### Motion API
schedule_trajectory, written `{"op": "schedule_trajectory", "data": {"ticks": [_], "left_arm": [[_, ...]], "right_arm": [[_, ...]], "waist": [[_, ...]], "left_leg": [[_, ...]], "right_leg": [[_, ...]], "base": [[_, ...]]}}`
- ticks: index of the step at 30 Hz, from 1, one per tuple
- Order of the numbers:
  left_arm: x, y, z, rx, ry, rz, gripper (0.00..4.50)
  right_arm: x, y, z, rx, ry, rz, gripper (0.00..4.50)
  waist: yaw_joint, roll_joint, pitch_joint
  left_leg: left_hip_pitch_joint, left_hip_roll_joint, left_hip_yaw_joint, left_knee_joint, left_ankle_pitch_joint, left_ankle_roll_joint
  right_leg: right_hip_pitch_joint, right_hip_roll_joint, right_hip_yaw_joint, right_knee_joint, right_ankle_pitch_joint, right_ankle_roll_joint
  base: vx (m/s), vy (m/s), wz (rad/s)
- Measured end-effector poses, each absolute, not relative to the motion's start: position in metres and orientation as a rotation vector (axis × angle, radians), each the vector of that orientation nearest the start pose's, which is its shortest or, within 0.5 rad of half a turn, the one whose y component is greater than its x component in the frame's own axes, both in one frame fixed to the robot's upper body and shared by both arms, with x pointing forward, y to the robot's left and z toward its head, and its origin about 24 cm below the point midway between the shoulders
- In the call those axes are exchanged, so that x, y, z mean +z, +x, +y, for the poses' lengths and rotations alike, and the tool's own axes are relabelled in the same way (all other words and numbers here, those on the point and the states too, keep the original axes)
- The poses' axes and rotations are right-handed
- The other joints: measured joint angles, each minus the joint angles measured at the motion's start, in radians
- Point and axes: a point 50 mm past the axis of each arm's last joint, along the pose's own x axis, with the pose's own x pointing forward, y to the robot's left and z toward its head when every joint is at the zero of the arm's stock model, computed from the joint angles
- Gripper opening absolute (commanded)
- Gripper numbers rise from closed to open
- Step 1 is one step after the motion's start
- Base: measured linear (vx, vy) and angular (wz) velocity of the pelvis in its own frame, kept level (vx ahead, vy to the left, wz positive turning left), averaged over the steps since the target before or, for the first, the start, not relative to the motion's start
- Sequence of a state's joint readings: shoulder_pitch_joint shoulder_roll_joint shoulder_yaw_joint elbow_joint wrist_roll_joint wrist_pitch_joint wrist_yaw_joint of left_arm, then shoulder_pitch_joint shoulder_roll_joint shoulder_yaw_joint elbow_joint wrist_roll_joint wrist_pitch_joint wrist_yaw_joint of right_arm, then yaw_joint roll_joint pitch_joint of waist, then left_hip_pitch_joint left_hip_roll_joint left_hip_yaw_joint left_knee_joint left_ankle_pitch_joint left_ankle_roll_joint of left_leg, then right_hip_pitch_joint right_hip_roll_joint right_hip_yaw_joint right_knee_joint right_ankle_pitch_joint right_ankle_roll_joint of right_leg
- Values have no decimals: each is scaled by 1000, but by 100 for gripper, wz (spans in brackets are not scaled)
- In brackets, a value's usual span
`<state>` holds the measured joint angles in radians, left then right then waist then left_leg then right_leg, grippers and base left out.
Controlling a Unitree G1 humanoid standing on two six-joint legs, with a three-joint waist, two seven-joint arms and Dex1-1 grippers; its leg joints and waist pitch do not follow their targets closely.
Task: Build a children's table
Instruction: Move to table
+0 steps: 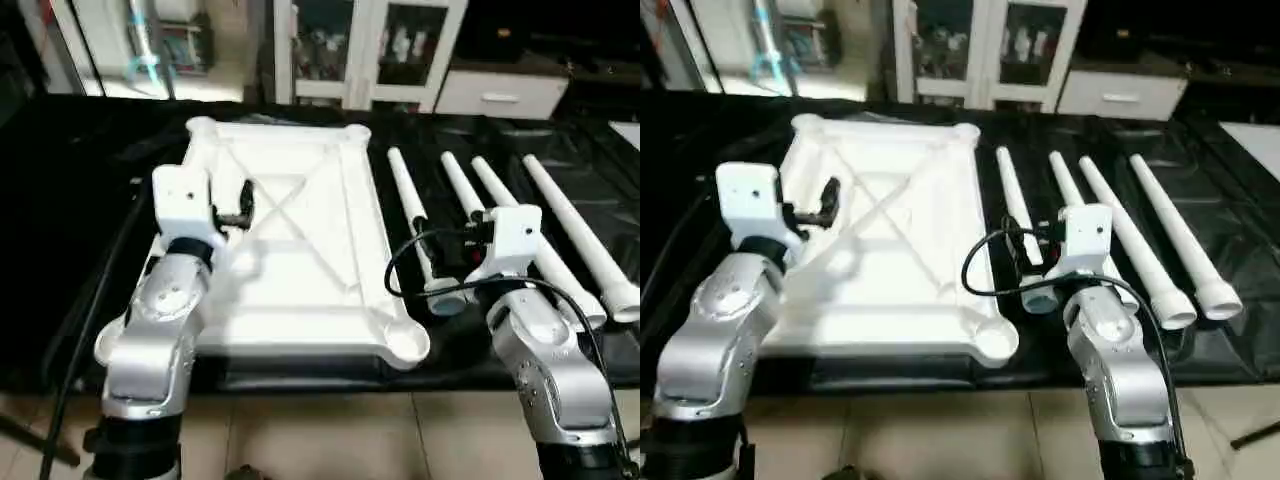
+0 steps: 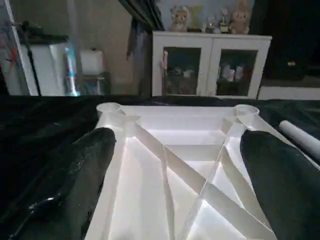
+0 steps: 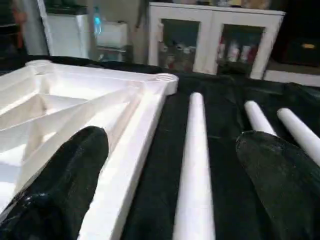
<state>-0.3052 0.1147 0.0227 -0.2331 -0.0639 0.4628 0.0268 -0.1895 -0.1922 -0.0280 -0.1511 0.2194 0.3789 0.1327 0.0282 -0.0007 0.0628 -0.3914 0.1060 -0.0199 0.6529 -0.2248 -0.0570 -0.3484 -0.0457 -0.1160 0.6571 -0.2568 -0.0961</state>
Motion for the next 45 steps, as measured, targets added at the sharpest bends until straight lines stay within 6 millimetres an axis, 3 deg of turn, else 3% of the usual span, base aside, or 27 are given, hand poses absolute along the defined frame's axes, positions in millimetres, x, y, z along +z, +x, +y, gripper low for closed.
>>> {"op": "schedule_trajectory", "data": {"ticks": [1,3,4,6,7,8,9,11,14,19,23,25,27,28,29,30,31,32,33,34,36,37,38,40,41,42,45], "left_arm": [[134,297,151,-35,58,-73,448],[134,297,151,-32,59,-71,448],[132,297,149,-42,56,-71,448],[124,293,142,-96,57,-48,448],[121,292,139,-126,54,-39,448],[121,291,138,-138,51,-41,448],[122,290,138,-148,53,-48,448],[112,284,144,-152,70,-20,448],[106,281,146,-150,72,-2,448],[107,277,150,-156,102,-13,448],[109,277,153,-154,120,-25,448],[109,277,152,-155,120,-27,448],[108,277,144,-181,105,-29,448],[108,276,140,-195,101,-28,448],[108,276,140,-193,104,-29,448],[108,276,143,-184,110,-28,448],[108,276,148,-167,120,-29,448],[109,276,154,-147,129,-31,448],[110,276,158,-130,133,-33,448],[111,276,159,-127,134,-36,448],[111,276,158,-130,132,-37,448],[112,276,157,-135,131,-43,448],[111,276,155,-141,125,-42,448],[110,275,141,-230,100,-41,448],[111,275,136,-283,101,-48,448],[112,274,135,-330,115,-58,448],[115,273,137,-432,143,-78,448]], "right_arm": [[94,285,-164,189,22,48,450],[94,285,-165,166,25,51,450],[94,283,-169,146,16,53,450],[87,274,-177,106,4,70,450],[82,269,-182,84,10,87,450],[81,268,-183,73,18,90,450],[82,267,-183,66,30,85,450],[79,263,-176,87,64,88,450],[81,262,-175,107,63,82,450],[83,262,-174,114,68,70,450],[89,264,-169,146,76,45,450],[90,265,-169,150,73,43,450],[89,265,-173,140,64,48,450],[89,265,-175,136,61,50,450],[90,266,-174,138,59,48,450],[90,266,-173,141,63,48,450],[89,268,-166,167,77,48,450],[91,270,-160,190,83,42,450],[93,271,-157,203,83,34,450],[93,271,-158,203,83,36,450],[92,271,-158,202,83,38,450],[92,271,-158,201,81,38,450],[91,270,-161,194,74,44,450],[89,269,-173,158,60,59,450],[91,269,-176,151,59,54,450],[93,270,-178,152,62,45,450],[95,269,-173,256,81,38,450]], "waist": [[-5,-8,-2],[4,-36,-6],[20,-48,-10],[59,-53,-12],[70,-57,-12],[74,-53,-13],[77,-36,-17],[75,-24,-18],[73,-20,-15],[73,-12,1],[48,-22,1],[38,-38,-9],[48,-34,-10],[60,-29,-13],[64,-20,-18],[66,-13,-21],[57,-18,-24],[50,-26,-27],[46,-28,-28],[41,-34,-31],[30,-54,-34],[26,-83,-33],[26,-94,-28],[49,-81,-23],[55,-74,-23],[59,-63,-25],[54,-63,-24]], "left_leg": [[2,-13,-27,-9,7,-12],[12,1,-18,-29,19,-28],[8,16,8,-21,7,-7],[-7,26,80,58,-25,50],[10,8,107,43,-22,54],[22,-3,117,3,-17,60],[26,-5,114,-27,-5,49],[20,19,106,-28,6,36],[29,36,125,-34,9,15],[94,50,163,-72,4,8],[115,48,163,-78,-4,1],[105,40,167,-76,-12,4],[83,41,156,-39,-30,48],[53,43,141,-11,-31,59],[33,51,133,-27,-23,72],[27,62,129,-25,-7,39],[38,52,126,-25,-19,32],[42,41,124,-22,-26,38],[45,36,123,-16,-35,41],[49,27,122,-14,-42,47],[55,16,134,-15,-49,45],[62,-3,147,-15,-55,44],[63,-7,153,-10,-63,43],[63,-2,134,9,-79,89],[61,1,129,0,-73,78],[59,13,126,-14,-44,20],[52,16,133,-10,-38,1]], "right_leg": [[0,7,18,30,-29,-25],[-1,13,27,42,-40,9],[1,25,27,34,-33,27],[2,25,29,25,-29,28],[-3,26,39,20,-23,30],[-11,32,39,20,-16,36],[-20,47,30,19,-13,33],[-19,60,16,3,-4,29],[-15,59,9,-1,-3,24],[47,54,4,-57,-7,16],[69,42,-6,-69,-9,25],[74,35,-2,-65,-11,24],[73,37,0,-65,-20,27],[74,40,-1,-64,-27,32],[76,46,-6,-63,-34,38],[80,51,-9,-60,-42,45],[71,40,-7,-38,-49,58],[48,25,4,11,-61,68],[13,13,18,75,-62,78],[-28,-6,30,107,-58,112],[-80,-23,55,82,-37,141],[-88,-44,74,9,16,119],[-82,-48,83,11,36,109],[-57,-37,83,-13,41,95],[-50,-32,80,-14,42,91],[-47,-26,74,-9,39,90],[-53,-26,77,-16,47,96]], "base": [[-38,-178,68],[-10,-285,42],[-4,-307,33],[31,-233,9],[37,-213,4],[-8,-174,7],[-23,-111,-4],[-16,-89,0],[0,0,0],[-1,22,0],[66,56,-6],[113,26,-2],[144,36,-1],[145,47,-3],[133,61,-1],[182,85,-2],[182,85,-2],[204,77,-5],[134,43,0],[134,43,0],[74,-11,-1],[63,-33,-1],[42,-57,0],[47,-52,-3],[0,0,0],[0,0,0],[6,17,0]]}}
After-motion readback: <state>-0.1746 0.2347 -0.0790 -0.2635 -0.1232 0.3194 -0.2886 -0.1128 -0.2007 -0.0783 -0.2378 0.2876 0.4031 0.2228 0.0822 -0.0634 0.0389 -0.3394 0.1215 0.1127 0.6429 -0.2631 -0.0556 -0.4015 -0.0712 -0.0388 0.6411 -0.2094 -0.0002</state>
